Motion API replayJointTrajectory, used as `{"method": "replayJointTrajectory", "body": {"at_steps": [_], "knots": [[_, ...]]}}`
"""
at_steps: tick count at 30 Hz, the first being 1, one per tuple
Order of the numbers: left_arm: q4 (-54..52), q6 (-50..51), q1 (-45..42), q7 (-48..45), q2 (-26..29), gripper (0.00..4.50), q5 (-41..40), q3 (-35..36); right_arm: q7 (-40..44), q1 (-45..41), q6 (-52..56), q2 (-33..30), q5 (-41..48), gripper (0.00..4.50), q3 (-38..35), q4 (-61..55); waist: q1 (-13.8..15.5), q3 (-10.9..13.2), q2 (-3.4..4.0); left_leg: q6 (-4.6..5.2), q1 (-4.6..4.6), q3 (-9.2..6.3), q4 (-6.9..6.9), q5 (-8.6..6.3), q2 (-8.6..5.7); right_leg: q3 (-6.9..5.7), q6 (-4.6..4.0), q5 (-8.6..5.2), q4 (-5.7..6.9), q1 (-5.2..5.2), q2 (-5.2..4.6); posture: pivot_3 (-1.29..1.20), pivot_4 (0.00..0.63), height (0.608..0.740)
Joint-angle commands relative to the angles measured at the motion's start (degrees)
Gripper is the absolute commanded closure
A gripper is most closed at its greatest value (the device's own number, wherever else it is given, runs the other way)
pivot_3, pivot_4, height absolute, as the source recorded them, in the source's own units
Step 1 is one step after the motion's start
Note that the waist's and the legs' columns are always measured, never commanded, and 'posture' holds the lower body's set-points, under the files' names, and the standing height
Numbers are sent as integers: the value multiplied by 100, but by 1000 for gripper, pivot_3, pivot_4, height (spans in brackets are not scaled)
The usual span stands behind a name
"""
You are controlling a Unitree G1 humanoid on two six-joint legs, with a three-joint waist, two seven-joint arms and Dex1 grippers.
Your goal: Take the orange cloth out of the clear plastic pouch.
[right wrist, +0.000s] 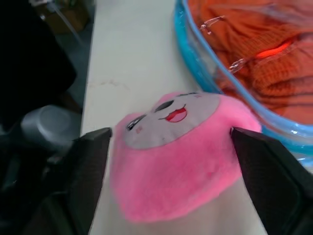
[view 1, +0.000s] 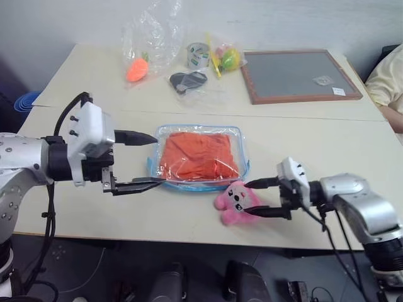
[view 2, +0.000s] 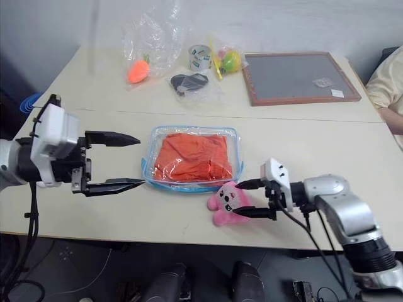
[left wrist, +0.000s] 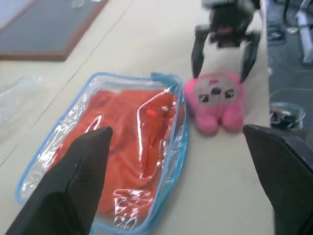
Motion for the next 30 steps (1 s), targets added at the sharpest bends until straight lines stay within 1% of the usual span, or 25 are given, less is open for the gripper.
{"method": "replayJointTrajectory", "body": {"at_steps": [1, 5, 9, 12, 14, 16, 19, 21, 23, 26, 30], "knots": [[-106, -264, 167, 291, 99, 0, 323, 10, -37, 68, 295, 129, 325, 1935, -27, -171, 0, 0, 0, 0, -1, 2, 0, 0, 0, 0, 0, 0, -1, -1, 3, 0, 150, 740], [-358, 23, 211, 314, 71, 0, -240, 211, 185, 163, 438, 90, 538, 3293, 77, -424, 7, 0, 0, -1, -2, 2, -1, 0, 3, 1, 0, 0, -5, -2, 4, 0, 150, 740], [-577, 186, 285, 305, 122, 0, -626, 191, 46, -73, 422, 451, 497, 4437, 335, -433, -1, 0, -1, -3, -2, 1, -1, -1, 4, 2, -1, 0, -5, -2, 4, 0, 150, 740], [-683, 225, 375, 297, 144, 0, -800, 124, -232, -370, 264, 897, 138, 4477, 738, -274, -32, 0, 0, -6, 2, 3, -1, -2, 7, 6, -2, -1, -2, -3, 9, 0, 150, 740], [-726, 139, 462, 265, 171, 0, -738, 4, -622, -666, 102, 1352, -285, 4477, 1080, 84, -58, 0, 0, -10, 3, 4, -3, -3, 9, 8, -5, -3, 0, -7, 12, 0, 150, 740], [-719, 30, 527, 238, 207, 0, -645, -98, -844, -860, -57, 1660, -592, 4477, 1283, 406, -82, 0, 1, -12, 2, 7, -4, -2, 8, 10, -7, -4, 3, -12, 13, 0, 150, 740], [-681, -57, 547, 237, 236, 0, -628, -177, -963, -987, -309, 1810, -985, 4477, 1500, 786, -72, -1, -2, -12, 0, 7, -6, -3, 6, 12, -7, -4, -1, -12, 14, 0, 150, 740], [-664, -110, 559, 233, 247, 0, -614, -217, -953, -1019, -332, 1821, -1057, 4477, 1529, 902, -76, -2, -3, -12, 2, 8, -5, -3, 6, 14, -7, -4, 0, -10, 14, 0, 150, 740], [-642, -179, 568, 231, 245, 0, -562, -295, -922, -1040, -109, 1765, -924, 3867, 1444, 865, -103, -2, -2, -12, 5, 8, -5, -2, 7, 15, -7, -4, 2, -10, 17, 0, 150, 740], [-624, -338, 590, 210, 220, 0, -401, -534, -731, -948, 112, 1529, -697, 2899, 1326, 508, -133, -2, -2, -13, 5, 8, -6, -2, 8, 15, -8, -4, 3, -10, 18, 0, 150, 740], [-574, -678, 550, 137, 89, 0, -30, -1199, -477, -775, 430, 1059, -351, 1549, 1136, -259, -108, -2, -2, -12, 1, 8, -8, -3, 7, 17, -8, -4, -4, -10, 16, 0, 150, 740]]}}
